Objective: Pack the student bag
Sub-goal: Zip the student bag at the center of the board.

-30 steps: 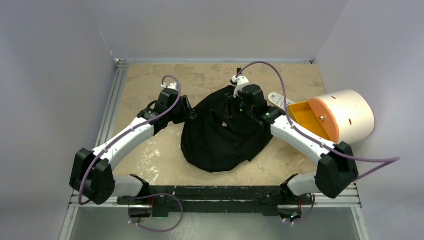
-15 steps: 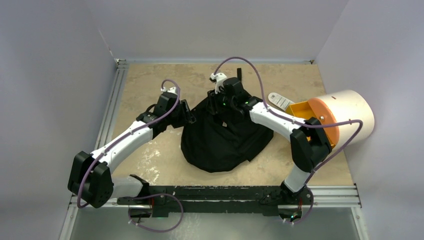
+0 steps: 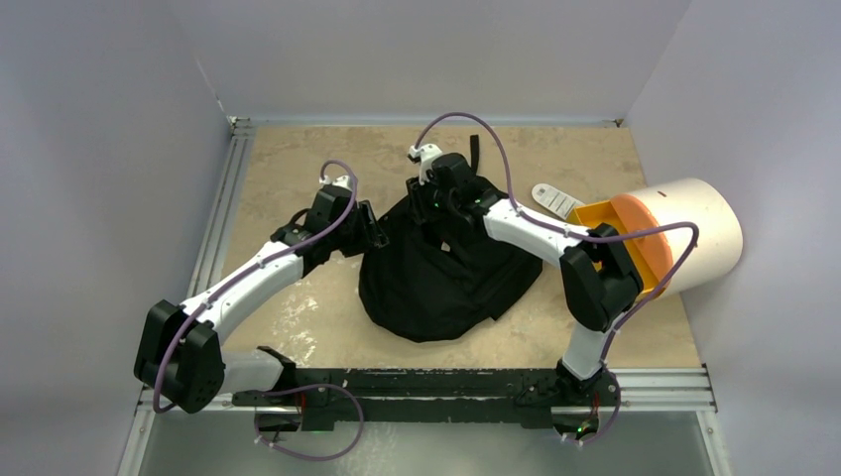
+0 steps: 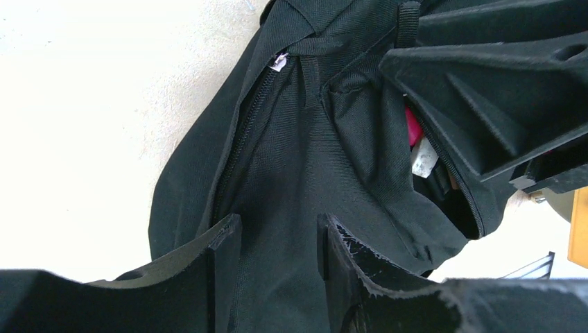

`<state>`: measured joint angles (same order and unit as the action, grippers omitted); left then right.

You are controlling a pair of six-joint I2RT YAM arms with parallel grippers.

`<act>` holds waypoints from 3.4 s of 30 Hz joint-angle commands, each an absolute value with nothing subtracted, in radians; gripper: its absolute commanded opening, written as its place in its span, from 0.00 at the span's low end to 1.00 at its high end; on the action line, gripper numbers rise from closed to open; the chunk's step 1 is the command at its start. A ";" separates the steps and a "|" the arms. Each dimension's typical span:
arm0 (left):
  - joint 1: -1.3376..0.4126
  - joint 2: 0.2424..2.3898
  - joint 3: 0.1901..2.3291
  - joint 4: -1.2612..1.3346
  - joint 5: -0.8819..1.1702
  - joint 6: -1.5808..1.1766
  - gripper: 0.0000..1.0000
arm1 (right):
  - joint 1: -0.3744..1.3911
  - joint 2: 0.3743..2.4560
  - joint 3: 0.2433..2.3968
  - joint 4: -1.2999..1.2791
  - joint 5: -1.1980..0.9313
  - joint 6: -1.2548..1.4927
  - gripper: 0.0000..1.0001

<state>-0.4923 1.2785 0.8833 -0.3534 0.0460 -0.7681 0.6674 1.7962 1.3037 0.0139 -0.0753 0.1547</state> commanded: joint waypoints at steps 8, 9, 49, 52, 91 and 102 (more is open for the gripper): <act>-0.491 1.246 0.868 -0.323 0.064 -0.785 0.43 | 0.668 1.825 1.383 0.052 -0.066 0.137 0.36; -0.491 1.246 0.869 -0.323 0.064 -0.785 0.43 | 0.668 1.827 1.384 0.052 -0.066 0.137 0.36; -0.491 1.398 0.997 -0.090 0.121 -1.147 0.48 | 0.667 1.610 1.128 0.185 -0.124 0.278 0.00; -0.491 1.441 1.018 -0.089 0.121 -1.189 0.47 | 0.667 1.584 1.086 0.221 -0.130 0.291 0.00; -0.491 1.528 1.086 -0.135 0.166 -1.285 0.44 | 0.666 1.459 0.916 0.422 -0.206 0.260 0.00; -0.491 1.513 1.030 -0.090 0.222 -1.247 0.42 | 0.666 1.448 0.905 0.422 -0.179 0.264 0.00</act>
